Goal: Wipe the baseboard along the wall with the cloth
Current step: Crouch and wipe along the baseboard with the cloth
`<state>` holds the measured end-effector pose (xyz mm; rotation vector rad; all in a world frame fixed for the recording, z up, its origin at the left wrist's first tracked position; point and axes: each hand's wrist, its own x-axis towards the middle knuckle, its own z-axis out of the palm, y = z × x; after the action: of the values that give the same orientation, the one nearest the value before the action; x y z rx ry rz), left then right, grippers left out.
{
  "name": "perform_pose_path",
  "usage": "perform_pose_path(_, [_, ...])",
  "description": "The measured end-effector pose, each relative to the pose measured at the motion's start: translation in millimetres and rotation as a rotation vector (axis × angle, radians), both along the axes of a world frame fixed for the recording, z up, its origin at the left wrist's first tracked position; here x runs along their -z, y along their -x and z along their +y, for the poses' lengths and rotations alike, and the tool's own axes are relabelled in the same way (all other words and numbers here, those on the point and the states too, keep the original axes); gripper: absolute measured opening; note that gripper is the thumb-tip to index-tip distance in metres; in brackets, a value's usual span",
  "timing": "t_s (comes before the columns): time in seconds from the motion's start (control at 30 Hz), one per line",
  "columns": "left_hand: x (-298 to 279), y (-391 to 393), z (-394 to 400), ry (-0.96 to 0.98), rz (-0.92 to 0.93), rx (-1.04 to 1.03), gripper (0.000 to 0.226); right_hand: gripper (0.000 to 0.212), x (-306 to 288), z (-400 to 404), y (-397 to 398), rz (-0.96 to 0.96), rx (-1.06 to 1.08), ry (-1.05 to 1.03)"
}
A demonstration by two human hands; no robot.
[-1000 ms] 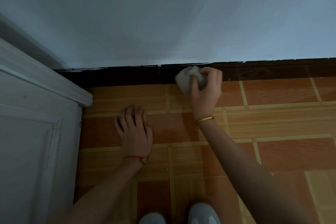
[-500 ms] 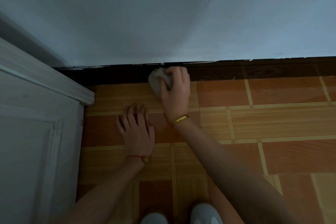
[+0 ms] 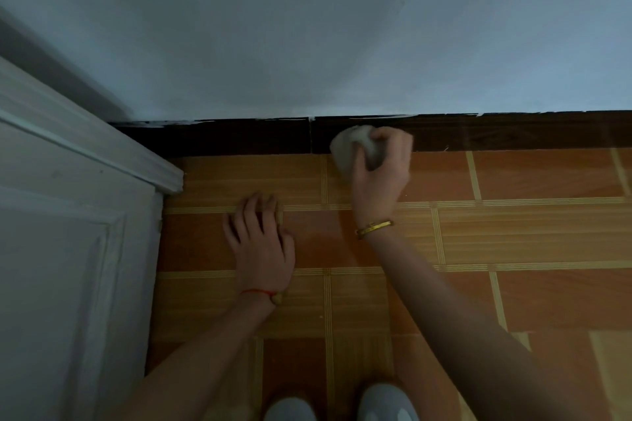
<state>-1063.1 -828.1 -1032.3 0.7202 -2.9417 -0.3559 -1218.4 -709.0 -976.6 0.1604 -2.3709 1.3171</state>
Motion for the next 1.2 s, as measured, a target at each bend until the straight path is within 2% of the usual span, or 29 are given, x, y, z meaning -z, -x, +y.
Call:
perform_pose_path(0.13, [2,0,0,0.005,0.024,0.0,0.055,0.032,22,7,1,-0.094,-0.141,-0.209])
perform_pose_path(0.3, [3,-1,0,0.011,0.034,-0.003,0.053,0.029,37,54,16,-0.152,-0.014,-0.284])
perform_pose_path(0.47, [5,0,2,0.023,0.034,-0.008,0.054,0.028,35,52,17,-0.212,0.12,-0.199])
perform_pose_path(0.63, [4,5,10,-0.023,0.057,-0.083,0.055,0.029,36,30,6,-0.157,-0.17,-0.295])
perform_pose_path(0.7, [0,14,19,-0.077,0.082,-0.114,0.055,0.029,35,28,7,-0.155,-0.215,-0.32])
perform_pose_path(0.77, [-4,24,28,-0.127,0.116,-0.051,0.054,0.029,35,37,10,-0.146,-0.247,-0.385])
perform_pose_path(0.87, [-7,39,40,-0.162,0.128,0.068,0.052,0.028,35,70,22,-0.146,-0.163,-0.436])
perform_pose_path(1.03, [-7,46,58,-0.172,0.057,0.15,0.053,0.025,30,107,35,-0.2,0.06,-0.414])
perform_pose_path(1.13, [-3,46,70,-0.168,0.031,0.174,0.053,0.025,30,98,31,-0.204,0.091,-0.4])
perform_pose_path(1.2, [0,46,74,-0.141,0.005,0.177,0.053,0.025,30,94,31,-0.225,0.033,-0.419])
